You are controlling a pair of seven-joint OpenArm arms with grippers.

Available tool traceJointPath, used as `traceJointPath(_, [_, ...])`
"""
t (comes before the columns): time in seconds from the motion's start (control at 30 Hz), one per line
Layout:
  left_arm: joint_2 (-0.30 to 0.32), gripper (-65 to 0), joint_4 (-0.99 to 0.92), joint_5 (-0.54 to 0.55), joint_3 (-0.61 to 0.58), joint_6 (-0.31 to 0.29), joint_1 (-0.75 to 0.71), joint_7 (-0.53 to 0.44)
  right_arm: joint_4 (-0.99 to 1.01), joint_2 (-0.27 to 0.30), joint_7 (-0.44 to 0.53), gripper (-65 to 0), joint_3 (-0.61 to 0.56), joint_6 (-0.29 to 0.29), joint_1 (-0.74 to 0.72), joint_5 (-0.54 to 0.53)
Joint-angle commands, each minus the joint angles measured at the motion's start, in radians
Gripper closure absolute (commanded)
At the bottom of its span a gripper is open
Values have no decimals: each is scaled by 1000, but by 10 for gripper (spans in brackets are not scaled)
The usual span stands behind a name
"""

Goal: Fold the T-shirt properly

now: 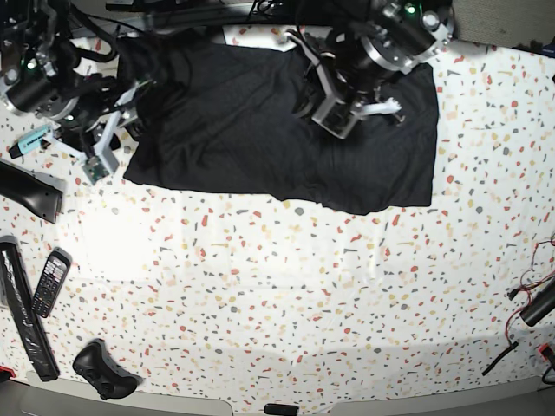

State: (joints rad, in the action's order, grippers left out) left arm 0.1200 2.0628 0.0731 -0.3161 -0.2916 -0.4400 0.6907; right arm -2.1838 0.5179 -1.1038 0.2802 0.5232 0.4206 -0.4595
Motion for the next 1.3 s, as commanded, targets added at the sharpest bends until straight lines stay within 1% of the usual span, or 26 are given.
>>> traceJointPath(0.0, [0,-196,18,6,20,0,-4,-13,-15,11,10,-317,25,-3,9,-14])
traceJointPath(0.03, [0,-215,18,6,42,0,-4,-8,-14,11,10,-327,43,-1,19,-13])
traceJointPath(0.07, [0,-221,18,6,67,0,-4,-10,-11,11,5,-328,60,0,26,-13])
traceJointPath(0.13, [0,-220,18,6,118,0,-3,-12,9,12,-15,-328,92,0,26,-13])
traceJointPath(0.23, [0,-220,18,17,201,0,-4,-26,89,14,-16,-328,137,0,26,-33])
traceJointPath(0.33, [0,-220,18,81,286,-1,-3,-56,203,14,-29,-327,189,3,25,-119])
traceJointPath(0.4, [0,-220,18,125,322,-1,-3,-77,270,14,-26,-327,224,46,25,-174])
traceJointPath(0.47, [0,-220,8,134,328,-1,-3,-94,319,14,-27,-327,254,75,26,-229])
traceJointPath(0.57, [0,-220,-22,134,327,-1,-2,-99,359,14,-38,-327,280,111,26,-279])
traceJointPath(0.63, [0,-220,-48,134,327,-1,8,-99,366,14,-36,-327,283,129,25,-290])
traceJointPath(0.73, [0,-220,-79,138,327,-1,31,-85,379,13,-37,-327,282,144,13,-352])
traceJointPath(0.8, [0,-220,-80,138,327,-1,39,-85,407,13,-57,-327,282,154,-6,-394])
traceJointPath(0.9, [0,-220,-80,138,327,-1,43,-85,484,14,-120,-327,281,168,-52,-444])
traceJointPath(1.03, [0,-220,-80,138,327,-1,44,-85,587,13,-168,-327,278,175,-89,-561])
traceJointPath(1.17, [0,-220,-80,137,327,-1,44,-85,611,13,-172,-327,248,175,-91,-565])
traceJointPath(1.27, [0,-220,-80,137,327,-1,44,-85,611,7,-172,-326,194,175,-91,-565])
